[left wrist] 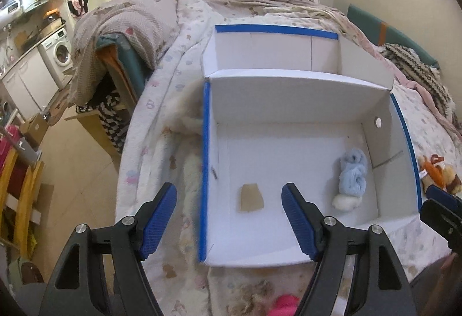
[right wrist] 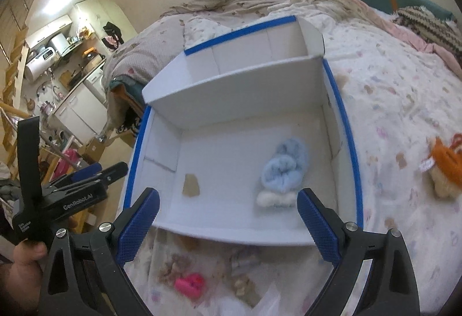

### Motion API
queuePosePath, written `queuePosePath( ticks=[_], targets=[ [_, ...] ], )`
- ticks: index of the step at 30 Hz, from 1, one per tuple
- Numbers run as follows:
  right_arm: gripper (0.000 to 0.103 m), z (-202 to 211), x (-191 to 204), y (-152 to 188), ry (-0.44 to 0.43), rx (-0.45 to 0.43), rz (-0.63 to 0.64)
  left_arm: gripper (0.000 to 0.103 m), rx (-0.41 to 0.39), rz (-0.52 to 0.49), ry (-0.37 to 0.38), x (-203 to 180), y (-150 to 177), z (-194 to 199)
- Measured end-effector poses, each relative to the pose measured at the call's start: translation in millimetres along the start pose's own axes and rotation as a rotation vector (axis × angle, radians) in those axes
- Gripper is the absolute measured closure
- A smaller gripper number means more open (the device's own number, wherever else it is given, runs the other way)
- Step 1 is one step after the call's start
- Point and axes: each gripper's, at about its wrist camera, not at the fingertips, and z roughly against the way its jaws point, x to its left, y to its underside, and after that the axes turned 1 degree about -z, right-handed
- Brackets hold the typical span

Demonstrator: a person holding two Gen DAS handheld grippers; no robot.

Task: Organize soft objects
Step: 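Withdraw the right gripper from the box toward the remaining items, then grasp the white tissue with the right gripper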

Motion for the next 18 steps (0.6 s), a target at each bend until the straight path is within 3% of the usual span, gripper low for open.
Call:
queuePosePath(
  ticks=[11, 18],
  targets=[
    [0.001, 6, 0, 49, -0.005, 0.07, -0.029, 0.03, 0.033, 0.033, -0.023, 25, 60, 15],
    [0.001, -7, -28, 80, -0.003, 0.127, -0.125, 0.03, 0.133, 0.097, -0.01, 37, 87, -14]
  ],
)
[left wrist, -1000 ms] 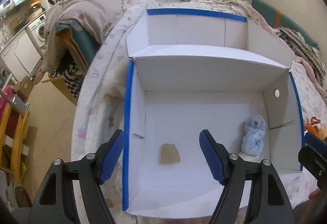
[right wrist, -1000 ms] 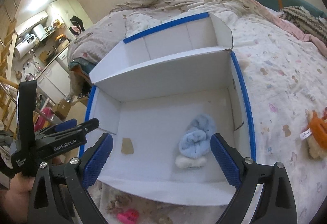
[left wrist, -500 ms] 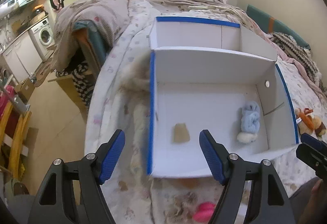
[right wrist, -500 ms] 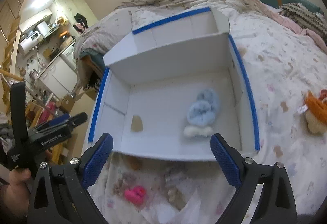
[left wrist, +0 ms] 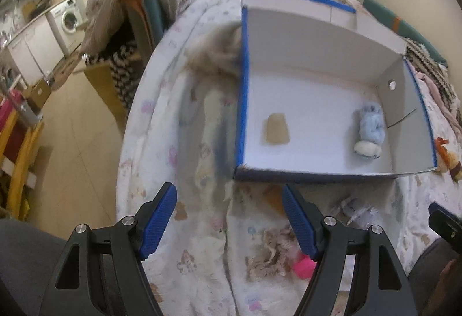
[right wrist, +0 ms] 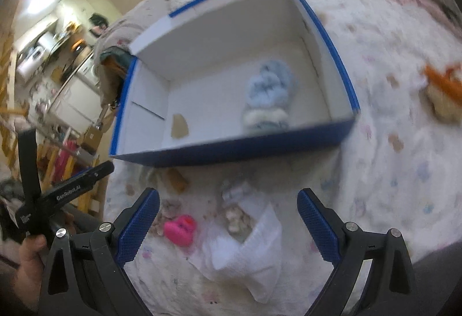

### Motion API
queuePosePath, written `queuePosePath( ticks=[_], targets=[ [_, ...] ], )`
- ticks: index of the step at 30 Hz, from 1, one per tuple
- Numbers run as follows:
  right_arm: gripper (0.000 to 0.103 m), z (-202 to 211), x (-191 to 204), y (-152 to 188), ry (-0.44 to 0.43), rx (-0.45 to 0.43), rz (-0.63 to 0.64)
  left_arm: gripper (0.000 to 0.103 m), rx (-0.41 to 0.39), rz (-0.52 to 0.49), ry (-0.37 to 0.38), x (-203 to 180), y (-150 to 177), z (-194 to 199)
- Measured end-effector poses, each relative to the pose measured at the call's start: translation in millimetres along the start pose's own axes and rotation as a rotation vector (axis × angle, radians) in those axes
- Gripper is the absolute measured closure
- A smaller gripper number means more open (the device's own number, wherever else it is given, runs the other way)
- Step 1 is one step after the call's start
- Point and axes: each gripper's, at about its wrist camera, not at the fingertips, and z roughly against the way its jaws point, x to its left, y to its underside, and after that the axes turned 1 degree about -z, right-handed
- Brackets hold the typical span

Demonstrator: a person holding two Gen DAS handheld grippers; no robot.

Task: Organize soft objects
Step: 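Grasp the white tissue with the right gripper, then hold the white tissue with the right gripper while the left grasps the lace scrunchie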

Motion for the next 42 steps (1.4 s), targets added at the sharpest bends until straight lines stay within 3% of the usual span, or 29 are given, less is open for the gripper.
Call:
queuePosePath(
  ticks=[3, 5, 12, 18, 19, 21, 22, 23, 24, 25, 26, 34, 42],
  targets=[
    [0.001, -14, -20, 2, -0.07, 0.053, -0.134, 0.03, 0.052, 0.031, -0.002, 7, 3, -14],
    [0.001, -23, -21, 6, -0.047, 0.084, -0.146, 0.03, 0.084, 0.043, -0.014, 11, 4, -22],
    [0.001, -56, 2, 32, 0.057, 0.294, -0.031, 0.03, 0.133, 0.063, -0.007, 16, 8, -33],
    [0.001, -82, 23, 47, 0.182, 0.359, 0.129, 0.03, 0.153, 0.052, 0.001, 11, 8, -39],
    [0.005, -84, 25, 48, 0.196, 0.365, 0.143, 0.03, 0.149, 0.049, 0.0, 11, 8, -38],
    [0.032, -88, 28, 51, 0.19, 0.395, 0.167, 0.03, 0.142, 0.047, -0.004, 11, 8, -38],
    [0.06, -90, 30, 54, 0.202, 0.412, 0.179, 0.03, 0.142, 0.049, -0.004, 12, 8, -38],
    [0.078, -92, 30, 54, 0.209, 0.422, 0.189, 0.03, 0.144, 0.055, -0.005, 13, 8, -38],
    [0.083, -91, 32, 56, 0.218, 0.424, 0.202, 0.03, 0.147, 0.059, -0.004, 14, 9, -39],
    [0.093, -90, 33, 56, 0.214, 0.414, 0.209, 0.03, 0.15, 0.064, -0.002, 15, 8, -40],
    [0.095, -86, 36, 54, 0.204, 0.399, 0.211, 0.03, 0.153, 0.069, 0.0, 16, 8, -40],
    [0.095, -22, 40, 23, 0.125, 0.278, 0.221, 0.03, 0.158, 0.077, 0.02, 16, 8, -41],
    [0.095, 43, 35, -13, 0.014, -0.03, 0.228, 0.03, 0.164, 0.069, 0.024, 11, 9, -44]
  ],
)
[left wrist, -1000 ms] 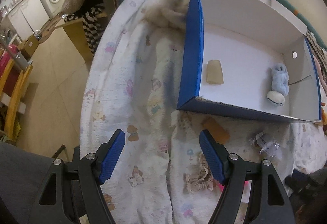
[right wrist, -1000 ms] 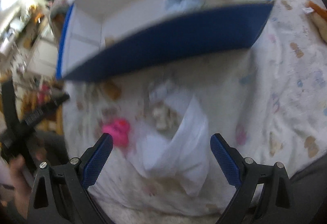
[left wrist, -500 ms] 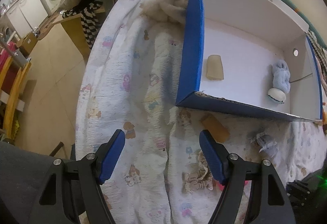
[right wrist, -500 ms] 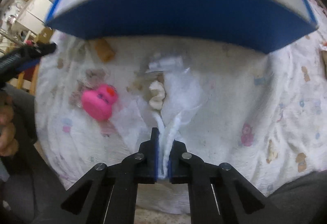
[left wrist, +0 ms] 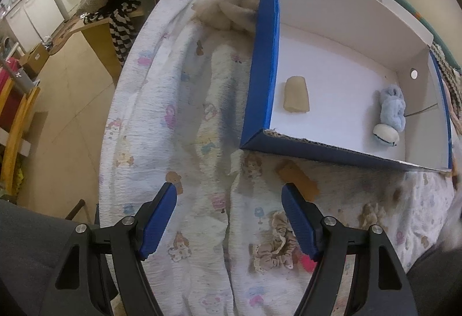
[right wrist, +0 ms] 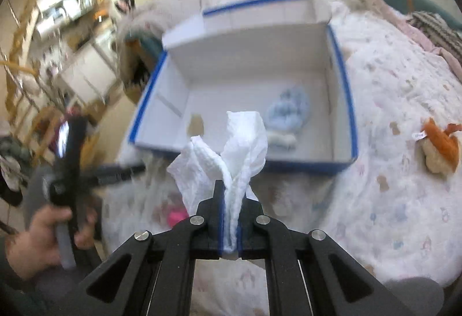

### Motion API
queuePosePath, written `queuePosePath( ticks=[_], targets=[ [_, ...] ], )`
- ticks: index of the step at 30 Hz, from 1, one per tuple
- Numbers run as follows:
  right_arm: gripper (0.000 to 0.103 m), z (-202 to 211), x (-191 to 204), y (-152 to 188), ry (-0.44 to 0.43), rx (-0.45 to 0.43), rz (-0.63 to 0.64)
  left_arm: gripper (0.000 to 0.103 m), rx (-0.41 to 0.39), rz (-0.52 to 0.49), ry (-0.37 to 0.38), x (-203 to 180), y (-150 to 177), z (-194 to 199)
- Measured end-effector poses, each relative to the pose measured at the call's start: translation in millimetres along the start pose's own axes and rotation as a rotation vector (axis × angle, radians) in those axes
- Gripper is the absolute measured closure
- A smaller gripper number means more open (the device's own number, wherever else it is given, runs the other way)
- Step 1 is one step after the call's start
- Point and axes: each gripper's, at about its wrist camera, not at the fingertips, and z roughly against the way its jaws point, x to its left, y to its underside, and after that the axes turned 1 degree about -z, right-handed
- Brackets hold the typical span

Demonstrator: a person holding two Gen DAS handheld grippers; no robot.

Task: Organize soft objects
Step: 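Hold the white tissue with the right gripper while the left grasps the lace scrunchie, then carry the tissue and scrunchie over the box with both grippers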

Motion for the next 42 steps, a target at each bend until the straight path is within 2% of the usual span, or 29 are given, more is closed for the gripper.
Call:
queuePosePath(
  ticks=[5, 10, 14, 15, 18, 20, 21, 22, 23, 24, 27, 29, 31, 34, 37, 42],
  targets=[
    [0.095, -7, -15, 4, -0.03, -0.112, -0.063, 0.03, 0.031, 0.02, 0.01, 6, 3, -7],
    [0.095, -15, -17, 2, -0.046, -0.117, -0.094, 0.034, 0.08, -0.033, 0.04, -6, 7, -18],
    [0.095, -20, -24, 4, -0.047, -0.106, -0.116, 0.034, 0.202, -0.145, 0.09, -34, 19, -42],
    [0.095, -20, -25, 4, -0.05, -0.112, -0.124, 0.034, 0.242, -0.169, 0.088, -40, 24, -50],
    [0.095, -18, -28, 4, -0.063, -0.12, -0.145, 0.038, 0.293, -0.209, 0.054, -48, 32, -65],
    [0.095, -17, -31, 5, -0.068, -0.123, -0.16, 0.06, 0.281, -0.244, 0.016, -52, 34, -66],
    [0.095, -17, -33, 5, -0.074, -0.128, -0.17, 0.066, 0.268, -0.254, 0.003, -53, 33, -65],
    [0.095, -16, -34, 4, -0.075, -0.132, -0.177, 0.079, 0.258, -0.258, -0.01, -53, 33, -64],
    [0.095, -16, -34, 4, -0.077, -0.136, -0.183, 0.088, 0.246, -0.262, -0.028, -52, 32, -62],
    [0.095, -16, -35, 5, -0.075, -0.136, -0.187, 0.088, 0.235, -0.261, -0.046, -50, 30, -62],
    [0.095, -19, -35, 5, -0.068, -0.125, -0.192, 0.09, 0.223, -0.211, -0.027, -40, 23, -58],
    [0.095, -19, -33, 4, -0.062, -0.124, -0.185, 0.091, 0.186, -0.195, -0.034, -36, 18, -51],
    [0.095, -19, -31, 5, -0.055, -0.122, -0.178, 0.091, 0.132, -0.191, -0.068, -29, 13, -41],
    [0.095, -21, -29, 5, -0.037, -0.114, -0.165, 0.091, 0.1, -0.177, -0.141, -18, 6, -37],
    [0.095, -22, -26, 6, -0.026, -0.111, -0.158, 0.091, 0.126, -0.105, -0.122, -3, -1, -40],
    [0.095, -19, -26, 6, -0.021, -0.123, -0.147, 0.091, 0.047, -0.104, -0.107, 2, -2, -18]
  ],
)
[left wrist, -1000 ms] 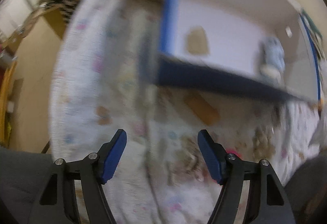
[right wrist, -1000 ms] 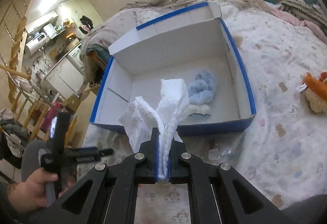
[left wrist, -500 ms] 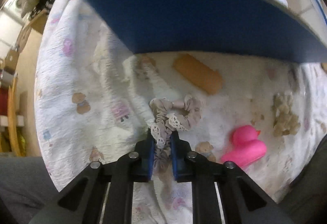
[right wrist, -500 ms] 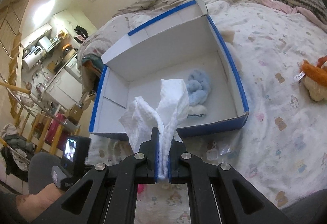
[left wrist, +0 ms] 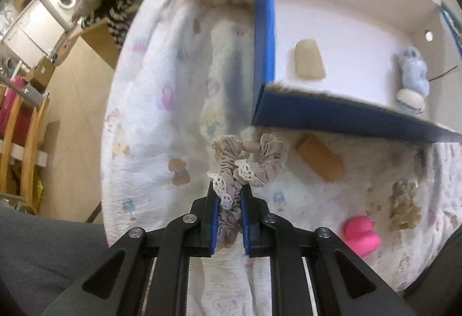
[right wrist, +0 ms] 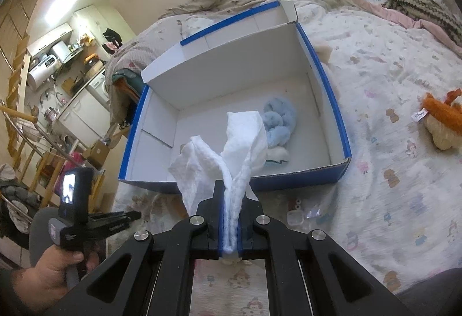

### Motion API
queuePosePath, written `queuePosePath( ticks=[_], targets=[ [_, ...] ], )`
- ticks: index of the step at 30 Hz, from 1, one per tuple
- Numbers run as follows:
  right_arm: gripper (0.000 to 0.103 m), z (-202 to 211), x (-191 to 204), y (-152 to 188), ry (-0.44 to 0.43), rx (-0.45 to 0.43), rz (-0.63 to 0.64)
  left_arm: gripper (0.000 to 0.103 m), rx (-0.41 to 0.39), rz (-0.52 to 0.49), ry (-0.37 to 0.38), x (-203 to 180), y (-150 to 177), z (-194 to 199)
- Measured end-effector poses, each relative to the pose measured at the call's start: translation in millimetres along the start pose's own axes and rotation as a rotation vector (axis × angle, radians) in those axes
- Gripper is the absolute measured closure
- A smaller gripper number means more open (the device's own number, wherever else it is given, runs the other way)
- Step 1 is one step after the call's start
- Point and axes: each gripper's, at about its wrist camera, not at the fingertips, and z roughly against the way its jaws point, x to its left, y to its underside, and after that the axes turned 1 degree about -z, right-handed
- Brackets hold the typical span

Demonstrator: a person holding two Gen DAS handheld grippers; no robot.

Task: Organize soft objects
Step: 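Carry the tissue and scrunchie over the box with both grippers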

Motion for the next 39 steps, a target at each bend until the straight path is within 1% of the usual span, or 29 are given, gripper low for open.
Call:
queuePosePath(
  ticks=[5, 7, 10, 16, 19, 25, 34, 39],
  targets=[
    [0.095, 2, -1, 0, -0.001, -0.004, 0.004, 0.091, -0.083, -0.003, 0.0, -4, -1, 26],
    [0.095, 3, -1, -1, -0.003, -0.01, 0.006, 0.091, -0.105, 0.007, -0.012, -6, 6, 36],
    [0.095, 4, 0, -1, -0.002, -0.017, 0.01, 0.091, -0.125, 0.027, -0.009, -4, 12, 49],
    [0.095, 7, -1, -3, -0.005, -0.026, 0.011, 0.091, -0.195, 0.055, 0.0, -4, 9, 80],
    [0.095, 6, -1, -6, -0.007, -0.021, 0.012, 0.091, -0.221, 0.051, 0.009, 0, -3, 81],
    [0.095, 8, 2, -19, -0.026, -0.042, 0.001, 0.091, -0.267, 0.026, 0.018, -12, -23, 96],
    [0.095, 9, 18, -64, -0.038, -0.109, 0.029, 0.091, -0.356, 0.004, 0.042, -35, -73, 123],
    [0.095, -6, 22, -86, -0.032, -0.11, 0.034, 0.091, -0.376, -0.011, 0.058, -53, -96, 126]
  ],
)
